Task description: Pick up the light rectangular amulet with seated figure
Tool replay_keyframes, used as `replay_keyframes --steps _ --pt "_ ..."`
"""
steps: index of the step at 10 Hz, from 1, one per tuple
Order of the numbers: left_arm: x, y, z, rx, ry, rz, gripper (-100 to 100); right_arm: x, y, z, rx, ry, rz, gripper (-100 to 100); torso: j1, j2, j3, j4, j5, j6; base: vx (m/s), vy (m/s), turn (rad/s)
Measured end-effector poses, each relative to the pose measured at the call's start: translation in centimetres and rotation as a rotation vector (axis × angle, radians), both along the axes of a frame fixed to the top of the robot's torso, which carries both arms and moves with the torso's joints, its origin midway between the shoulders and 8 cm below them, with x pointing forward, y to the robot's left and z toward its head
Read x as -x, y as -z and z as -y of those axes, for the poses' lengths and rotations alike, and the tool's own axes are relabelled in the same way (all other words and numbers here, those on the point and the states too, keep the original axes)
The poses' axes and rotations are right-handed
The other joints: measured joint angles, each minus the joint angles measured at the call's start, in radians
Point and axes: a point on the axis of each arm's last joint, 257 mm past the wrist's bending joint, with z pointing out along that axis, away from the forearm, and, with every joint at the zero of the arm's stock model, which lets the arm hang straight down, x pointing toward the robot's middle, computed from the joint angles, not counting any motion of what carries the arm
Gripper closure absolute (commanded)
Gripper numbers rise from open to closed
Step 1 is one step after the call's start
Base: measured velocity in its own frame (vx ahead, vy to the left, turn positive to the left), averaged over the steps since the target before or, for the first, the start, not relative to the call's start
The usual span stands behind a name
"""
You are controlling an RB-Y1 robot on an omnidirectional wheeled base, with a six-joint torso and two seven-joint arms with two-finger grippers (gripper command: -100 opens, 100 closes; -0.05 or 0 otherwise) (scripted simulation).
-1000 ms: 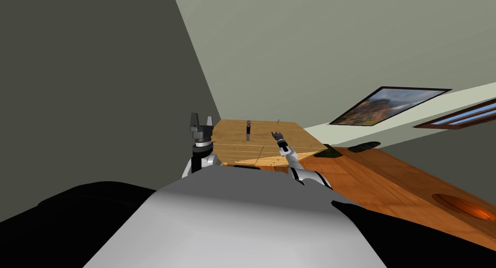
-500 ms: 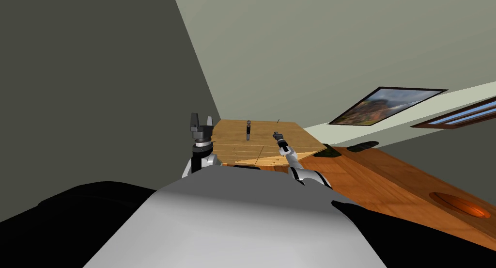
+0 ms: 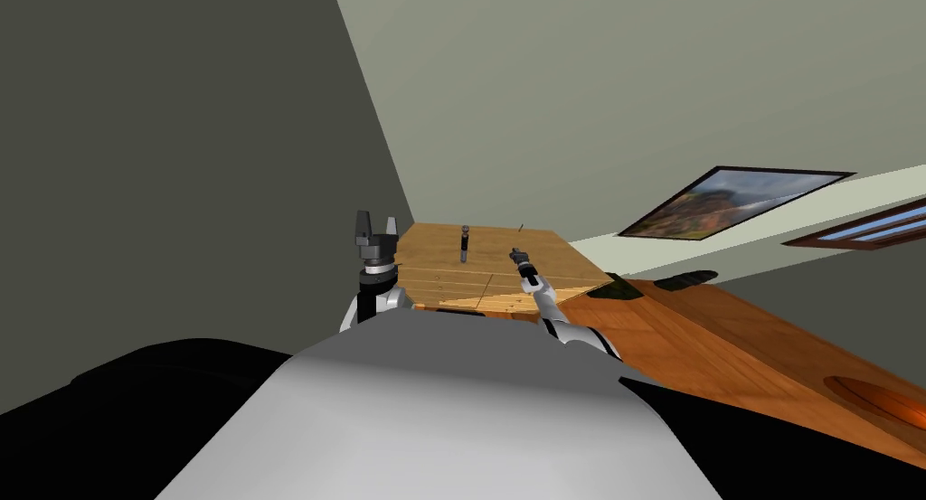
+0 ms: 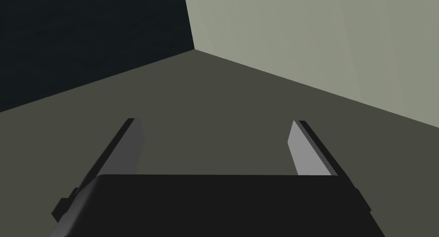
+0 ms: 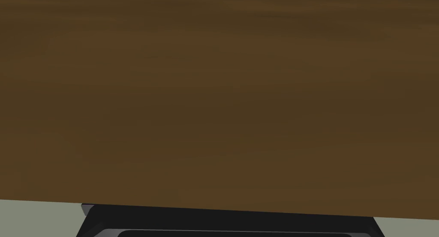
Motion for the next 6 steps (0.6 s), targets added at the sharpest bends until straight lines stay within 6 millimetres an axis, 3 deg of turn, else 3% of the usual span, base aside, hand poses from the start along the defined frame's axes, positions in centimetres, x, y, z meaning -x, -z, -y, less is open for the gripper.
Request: replay_keyframes --steps 6 --pt "0.0 0.0 0.0 0.0 0.0 0.0 0 2.6 1.3 0.0 -0.012 0.03 -0.013 100 0.002 -0.003 -0.007 -0.011 -0.007 -0.002 0.007 -0.024 0.065"
